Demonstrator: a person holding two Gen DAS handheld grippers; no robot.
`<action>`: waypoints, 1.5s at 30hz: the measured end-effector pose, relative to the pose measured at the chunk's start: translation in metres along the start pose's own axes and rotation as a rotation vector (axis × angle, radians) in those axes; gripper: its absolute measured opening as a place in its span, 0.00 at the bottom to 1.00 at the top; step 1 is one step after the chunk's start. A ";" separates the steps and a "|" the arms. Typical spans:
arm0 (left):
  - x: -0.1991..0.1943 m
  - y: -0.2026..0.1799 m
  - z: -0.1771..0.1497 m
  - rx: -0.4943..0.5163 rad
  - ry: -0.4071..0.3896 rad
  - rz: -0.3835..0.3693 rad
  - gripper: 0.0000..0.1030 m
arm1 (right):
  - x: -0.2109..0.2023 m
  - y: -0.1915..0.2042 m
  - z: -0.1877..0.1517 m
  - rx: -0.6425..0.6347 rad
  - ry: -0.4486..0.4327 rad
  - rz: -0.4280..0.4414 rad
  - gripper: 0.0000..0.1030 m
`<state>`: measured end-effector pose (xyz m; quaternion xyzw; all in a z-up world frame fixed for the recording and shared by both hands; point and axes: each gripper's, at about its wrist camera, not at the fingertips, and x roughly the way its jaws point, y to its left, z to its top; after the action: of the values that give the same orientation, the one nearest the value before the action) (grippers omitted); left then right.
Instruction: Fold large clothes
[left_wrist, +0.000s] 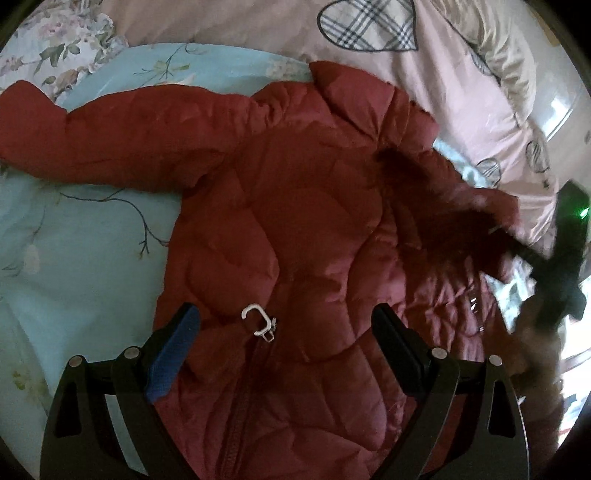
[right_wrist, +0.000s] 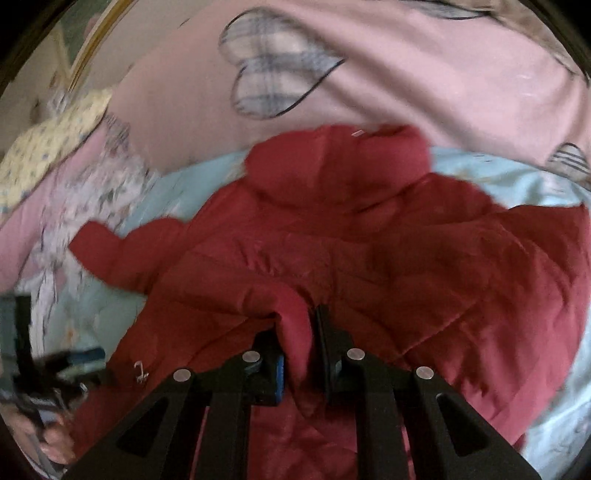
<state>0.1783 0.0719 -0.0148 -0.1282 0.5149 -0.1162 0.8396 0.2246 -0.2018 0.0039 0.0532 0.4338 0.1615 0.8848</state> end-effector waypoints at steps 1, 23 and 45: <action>-0.001 0.002 0.004 -0.010 0.000 -0.018 0.92 | 0.007 0.006 -0.002 -0.023 0.011 0.006 0.13; 0.078 -0.002 0.090 -0.074 0.108 -0.241 0.78 | 0.042 0.043 -0.018 -0.195 0.030 0.097 0.19; 0.054 -0.018 0.098 0.261 -0.180 0.140 0.12 | 0.010 -0.095 0.007 0.124 -0.007 -0.226 0.55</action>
<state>0.2889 0.0469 -0.0115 0.0081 0.4260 -0.1111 0.8979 0.2582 -0.2880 -0.0218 0.0590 0.4433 0.0332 0.8938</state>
